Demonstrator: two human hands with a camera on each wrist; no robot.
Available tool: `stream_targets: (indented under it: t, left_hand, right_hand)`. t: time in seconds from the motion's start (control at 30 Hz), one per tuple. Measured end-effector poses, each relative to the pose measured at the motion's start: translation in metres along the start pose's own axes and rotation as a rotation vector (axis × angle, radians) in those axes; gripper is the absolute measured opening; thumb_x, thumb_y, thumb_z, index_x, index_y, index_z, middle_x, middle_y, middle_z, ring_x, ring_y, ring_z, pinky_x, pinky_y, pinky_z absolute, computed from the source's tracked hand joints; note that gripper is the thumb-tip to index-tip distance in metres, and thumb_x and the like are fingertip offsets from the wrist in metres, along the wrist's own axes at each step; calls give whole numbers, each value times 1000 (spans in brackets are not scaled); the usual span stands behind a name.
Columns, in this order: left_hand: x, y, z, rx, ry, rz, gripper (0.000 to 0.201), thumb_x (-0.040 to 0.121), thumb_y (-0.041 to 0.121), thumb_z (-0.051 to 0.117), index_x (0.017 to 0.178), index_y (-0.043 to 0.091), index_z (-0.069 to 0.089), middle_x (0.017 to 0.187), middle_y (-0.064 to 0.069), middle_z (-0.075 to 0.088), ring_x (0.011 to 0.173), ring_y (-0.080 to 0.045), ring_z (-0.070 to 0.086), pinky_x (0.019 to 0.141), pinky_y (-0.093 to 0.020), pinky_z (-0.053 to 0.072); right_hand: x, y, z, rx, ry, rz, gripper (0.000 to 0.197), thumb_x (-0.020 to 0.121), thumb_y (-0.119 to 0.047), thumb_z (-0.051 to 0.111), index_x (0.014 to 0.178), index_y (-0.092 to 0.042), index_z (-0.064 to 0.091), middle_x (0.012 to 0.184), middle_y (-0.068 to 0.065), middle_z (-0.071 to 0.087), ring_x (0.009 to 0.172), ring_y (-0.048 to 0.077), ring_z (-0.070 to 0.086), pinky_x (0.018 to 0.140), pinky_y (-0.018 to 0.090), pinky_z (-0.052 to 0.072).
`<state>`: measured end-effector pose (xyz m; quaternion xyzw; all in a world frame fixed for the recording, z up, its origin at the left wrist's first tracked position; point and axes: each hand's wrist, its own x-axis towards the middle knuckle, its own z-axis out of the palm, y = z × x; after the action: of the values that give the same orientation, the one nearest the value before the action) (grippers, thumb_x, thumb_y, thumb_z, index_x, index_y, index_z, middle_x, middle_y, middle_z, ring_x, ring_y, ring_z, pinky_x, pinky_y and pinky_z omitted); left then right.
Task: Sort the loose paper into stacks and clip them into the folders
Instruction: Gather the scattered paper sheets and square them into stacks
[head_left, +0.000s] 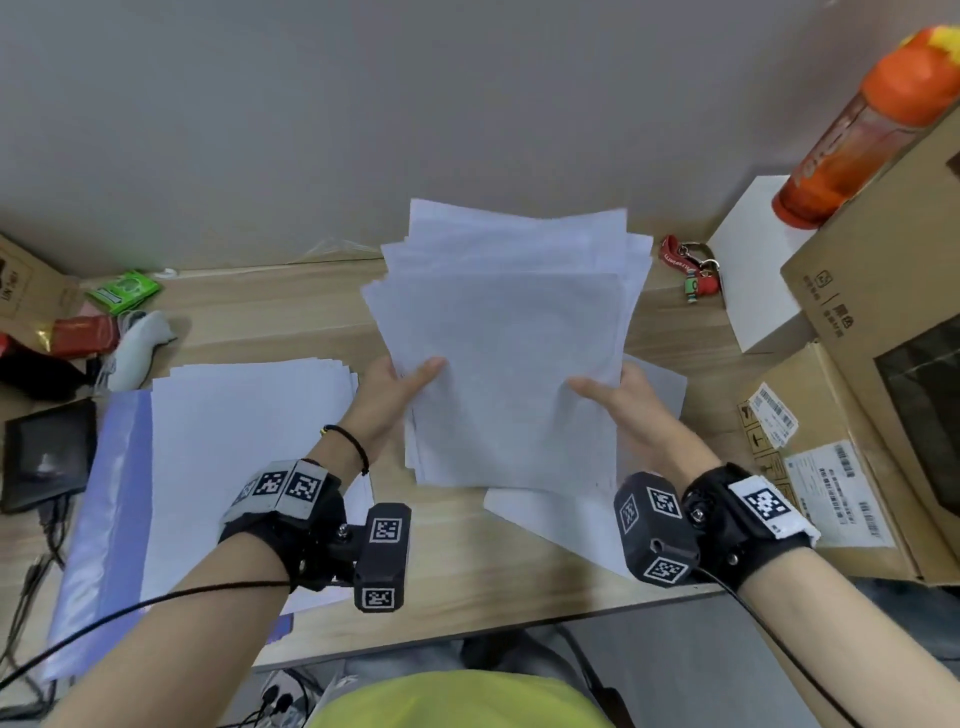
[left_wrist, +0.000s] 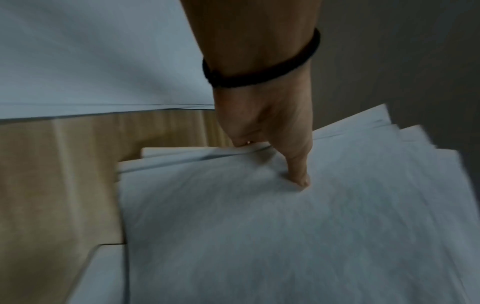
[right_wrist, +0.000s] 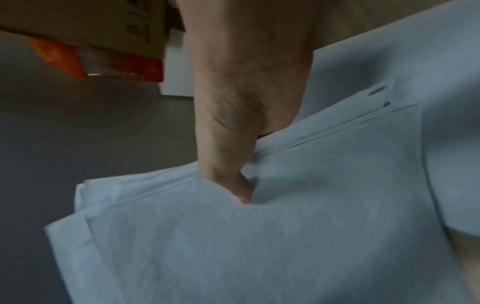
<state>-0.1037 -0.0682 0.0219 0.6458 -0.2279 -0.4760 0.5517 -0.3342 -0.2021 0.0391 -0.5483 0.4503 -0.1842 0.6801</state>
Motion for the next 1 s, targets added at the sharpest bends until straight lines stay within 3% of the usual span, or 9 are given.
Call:
stream_targets:
  t: [0.17, 0.27, 0.33, 0.47, 0.6, 0.77, 1.0]
  left_hand:
    - [-7, 54, -2, -33, 86, 243, 32, 75, 28, 74, 105, 20, 67, 103, 7, 74, 98, -11, 69, 80, -19, 54]
    - [-15, 48, -6, 63, 35, 193, 29, 73, 21, 79, 100, 23, 68, 98, 10, 74, 98, -10, 69, 86, -22, 54]
    - [-20, 34, -7, 116, 0, 115, 35, 74, 23, 80, 106, 27, 66, 104, 12, 73, 102, -8, 67, 90, -25, 52]
    - [-29, 24, -8, 101, 0, 132, 35, 81, 25, 75, 114, 26, 64, 112, 7, 71, 104, -8, 66, 94, -31, 50]
    - [-33, 35, -9, 7, 10, 162, 37, 77, 24, 75, 112, 23, 66, 113, 4, 71, 107, -13, 66, 91, -28, 50]
    - [-39, 25, -6, 77, -33, 112, 37, 76, 17, 79, 107, 31, 65, 111, 6, 72, 102, -8, 68, 88, -27, 53]
    - [-43, 30, 3, 78, -2, 120, 29, 81, 24, 75, 107, 29, 66, 108, 9, 72, 99, -6, 68, 86, -24, 54]
  right_hand:
    - [-13, -51, 9, 142, -41, -168, 31, 81, -14, 69, 110, -19, 62, 109, 0, 71, 105, 17, 66, 92, 30, 51]
    - [-20, -44, 15, 32, -102, -153, 33, 85, -4, 64, 107, -28, 60, 106, -8, 69, 103, 8, 64, 92, 23, 48]
    - [-20, -30, 19, -33, -74, -120, 36, 85, 2, 61, 108, -25, 61, 103, -8, 69, 100, 7, 63, 91, 25, 46]
    - [-21, -18, 18, -62, 44, -107, 33, 85, 7, 56, 105, -19, 60, 100, -3, 67, 96, 10, 62, 92, 31, 48]
    - [-27, -22, 18, -31, 46, -118, 37, 85, 13, 45, 98, -21, 55, 102, -3, 63, 95, 7, 60, 73, 13, 47]
    - [-26, -2, 28, -93, -3, -41, 45, 80, 16, 38, 112, -12, 53, 101, -4, 63, 97, 14, 56, 73, 21, 42]
    - [-27, -12, 31, 0, 111, -89, 38, 80, 15, 37, 95, -14, 57, 93, -2, 61, 91, 16, 55, 77, 24, 42]
